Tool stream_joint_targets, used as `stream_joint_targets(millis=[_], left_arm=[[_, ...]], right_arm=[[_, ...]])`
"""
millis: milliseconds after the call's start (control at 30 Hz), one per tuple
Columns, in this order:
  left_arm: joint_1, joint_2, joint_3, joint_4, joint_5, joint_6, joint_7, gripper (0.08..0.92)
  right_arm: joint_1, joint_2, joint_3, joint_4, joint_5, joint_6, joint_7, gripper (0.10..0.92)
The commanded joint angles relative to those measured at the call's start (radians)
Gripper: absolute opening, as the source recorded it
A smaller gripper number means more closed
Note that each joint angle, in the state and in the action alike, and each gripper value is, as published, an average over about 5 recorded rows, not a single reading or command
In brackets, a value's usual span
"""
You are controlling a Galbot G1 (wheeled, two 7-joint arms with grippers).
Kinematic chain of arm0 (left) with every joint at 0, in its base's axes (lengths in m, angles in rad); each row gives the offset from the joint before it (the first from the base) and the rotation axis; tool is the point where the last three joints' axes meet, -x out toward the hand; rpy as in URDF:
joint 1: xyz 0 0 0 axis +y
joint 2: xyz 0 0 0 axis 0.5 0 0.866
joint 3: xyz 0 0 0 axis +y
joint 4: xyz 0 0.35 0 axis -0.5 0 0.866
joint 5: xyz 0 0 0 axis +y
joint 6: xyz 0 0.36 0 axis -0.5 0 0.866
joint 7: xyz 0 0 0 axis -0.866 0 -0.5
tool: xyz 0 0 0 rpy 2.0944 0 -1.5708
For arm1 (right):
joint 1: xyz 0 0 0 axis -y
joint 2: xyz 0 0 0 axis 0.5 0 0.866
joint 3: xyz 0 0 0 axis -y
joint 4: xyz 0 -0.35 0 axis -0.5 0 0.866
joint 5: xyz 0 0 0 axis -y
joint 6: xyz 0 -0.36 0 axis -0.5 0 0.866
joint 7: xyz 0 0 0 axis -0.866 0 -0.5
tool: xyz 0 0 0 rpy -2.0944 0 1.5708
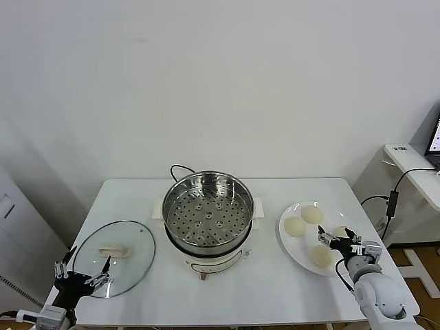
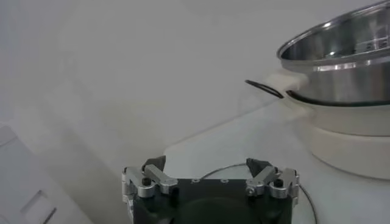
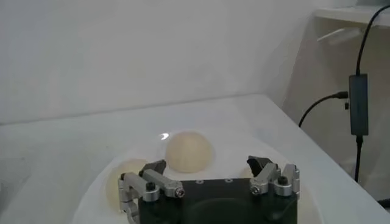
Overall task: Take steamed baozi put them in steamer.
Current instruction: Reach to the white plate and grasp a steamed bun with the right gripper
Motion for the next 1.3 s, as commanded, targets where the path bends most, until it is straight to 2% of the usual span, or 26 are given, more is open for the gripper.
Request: stream_joint_targets(millis=[33, 167, 367, 533, 700, 933, 1133, 1300], left_arm=[[0.001, 0.0, -0.001, 0.002, 0.001, 0.0, 0.003, 0.823], [0.001, 0.002, -0.007, 0.007, -0.001, -0.008, 0.003, 0.823], [0.002, 0.011, -0.018, 0.009, -0.006, -0.016, 0.004, 0.823], [-0.002, 0.005, -0.012, 0.008, -0.005, -0.016, 0.004, 0.823], [-0.009, -0.002, -0.012, 0.005, -0.003, -0.013, 0.003, 0.823], [-0.029, 0.008, -0.016, 0.003, -0.004, 0.001, 0.0, 0.823], [-0.033, 0.002, -0.019, -0.006, -0.004, 0.01, -0.003, 0.823], [-0.026, -0.003, -0.032, -0.009, -0.004, 0.011, -0.004, 0.823]], right_arm=[[-0.002, -0.005, -0.003, 0.004, 0.006, 0.0, -0.001, 0.823], [0.006, -0.074, 0.006, -0.015, -0.041, 0.059, -0.136, 0.823], [0.096, -0.362, 0.0, -0.141, -0.279, 0.235, -0.586, 0.823], [0.376, -0.573, -0.123, -0.351, -0.523, 0.388, -0.997, 0.823], [0.756, -0.596, -0.372, -0.504, -0.759, 0.458, -1.275, 0.823], [1.146, -0.508, -0.782, -0.606, -0.896, 0.424, -1.434, 0.823], [1.257, -0.321, -0.944, -0.772, -0.938, 0.459, -1.394, 0.823], [1.221, -0.221, -0.954, -0.834, -0.961, 0.477, -1.351, 0.823]])
